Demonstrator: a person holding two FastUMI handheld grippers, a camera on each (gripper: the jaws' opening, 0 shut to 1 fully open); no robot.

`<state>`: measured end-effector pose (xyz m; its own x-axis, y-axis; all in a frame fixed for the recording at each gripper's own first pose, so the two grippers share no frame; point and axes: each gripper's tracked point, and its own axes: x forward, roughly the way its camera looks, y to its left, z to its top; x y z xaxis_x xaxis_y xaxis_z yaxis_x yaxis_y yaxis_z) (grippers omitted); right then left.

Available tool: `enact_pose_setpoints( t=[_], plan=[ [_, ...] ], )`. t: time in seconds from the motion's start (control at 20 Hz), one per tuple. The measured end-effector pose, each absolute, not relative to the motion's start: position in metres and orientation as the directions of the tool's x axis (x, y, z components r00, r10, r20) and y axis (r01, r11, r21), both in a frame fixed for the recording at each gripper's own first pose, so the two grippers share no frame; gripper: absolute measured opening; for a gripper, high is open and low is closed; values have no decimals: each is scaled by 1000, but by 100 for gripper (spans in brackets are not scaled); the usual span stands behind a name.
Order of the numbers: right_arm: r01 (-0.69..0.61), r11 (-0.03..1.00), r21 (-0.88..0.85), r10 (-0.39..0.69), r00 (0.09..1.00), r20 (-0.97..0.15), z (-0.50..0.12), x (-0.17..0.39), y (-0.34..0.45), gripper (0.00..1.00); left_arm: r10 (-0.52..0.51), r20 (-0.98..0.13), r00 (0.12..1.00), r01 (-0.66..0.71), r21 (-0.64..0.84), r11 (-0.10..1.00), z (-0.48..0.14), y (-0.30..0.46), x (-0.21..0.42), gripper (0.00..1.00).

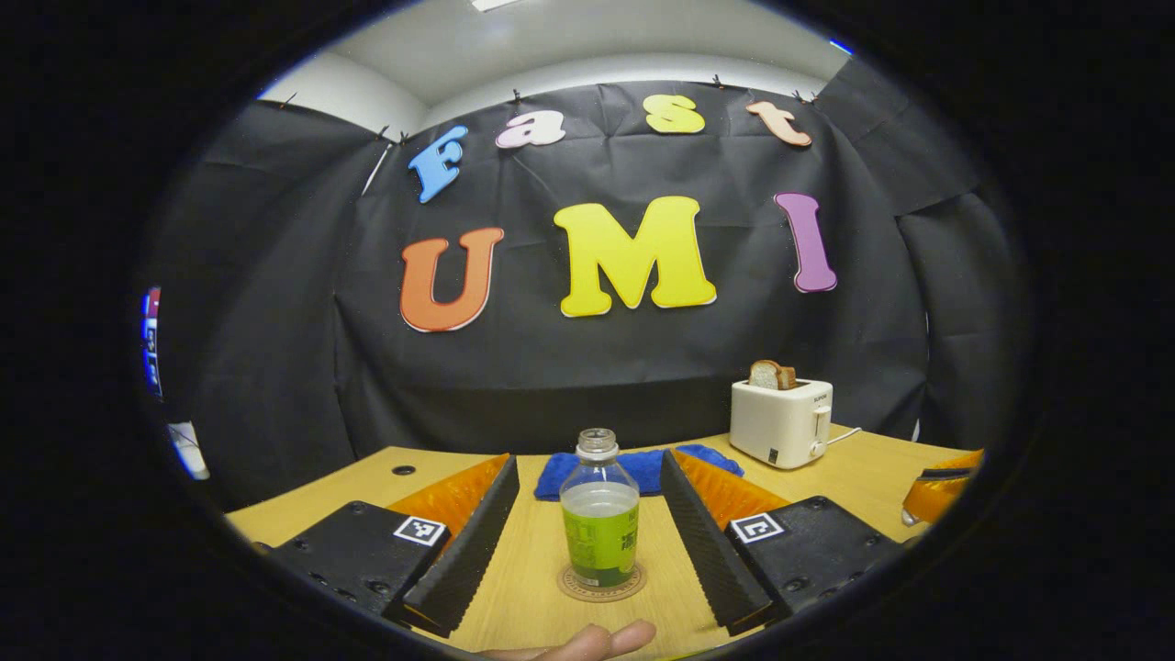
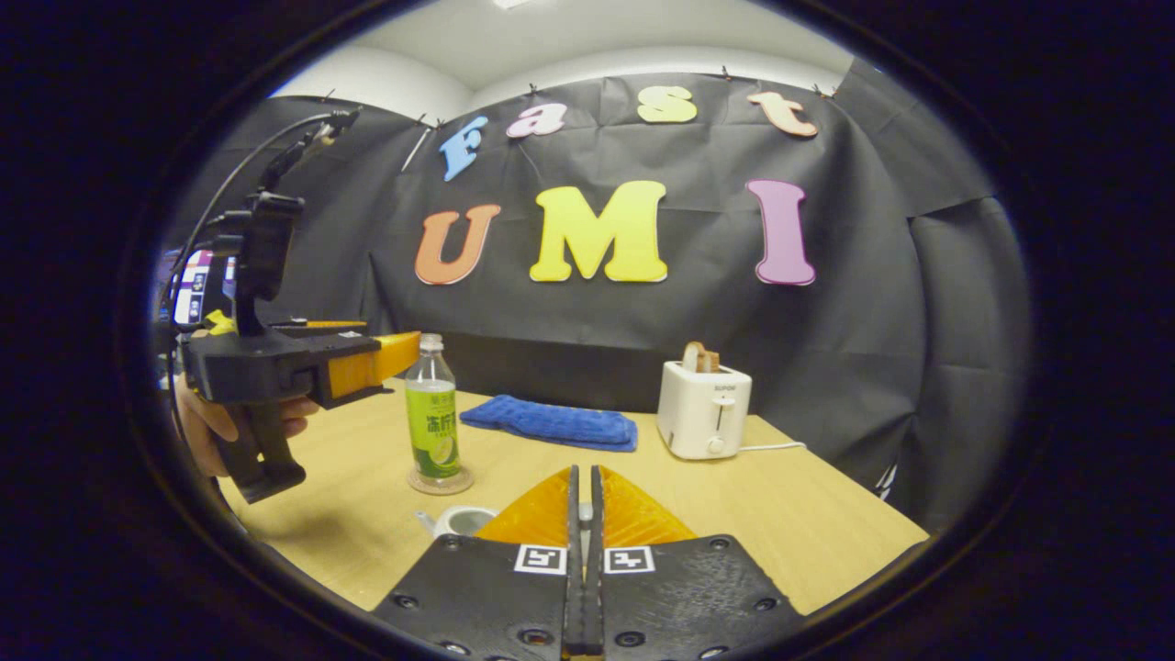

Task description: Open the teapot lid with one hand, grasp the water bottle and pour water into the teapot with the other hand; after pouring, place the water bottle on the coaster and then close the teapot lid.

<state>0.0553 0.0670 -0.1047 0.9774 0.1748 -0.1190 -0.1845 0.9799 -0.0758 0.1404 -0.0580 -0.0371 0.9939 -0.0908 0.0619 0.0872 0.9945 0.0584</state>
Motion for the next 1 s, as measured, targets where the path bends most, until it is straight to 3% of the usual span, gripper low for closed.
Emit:
enact_pose_setpoints(
  t=[0.2, 0.5, 0.6, 0.75, 1.0],
  plan=[
    [-223, 970, -99, 215, 973, -87, -94, 48, 82, 0, -54, 49, 997, 49, 95, 994, -46, -44, 96, 96],
    [-298, 954, -42, 294, 953, -71, -81, 44, 113, 0, -37, -75, 996, 47, 138, 989, -76, -36, 49, 97],
    [-352, 936, -2, 350, 933, -78, -82, 44, 130, 0, -93, -98, 991, 104, 117, 988, -74, -44, 35, 97],
    [-397, 915, 75, 402, 913, -71, -83, 51, 145, 0, -88, -44, 995, 93, 118, 989, -49, -32, 26, 99],
    [-353, 929, 107, 362, 929, -75, -98, 68, 144, 0, -75, 2, 997, 75, 85, 994, -28, -1, 20, 98]
  ],
)
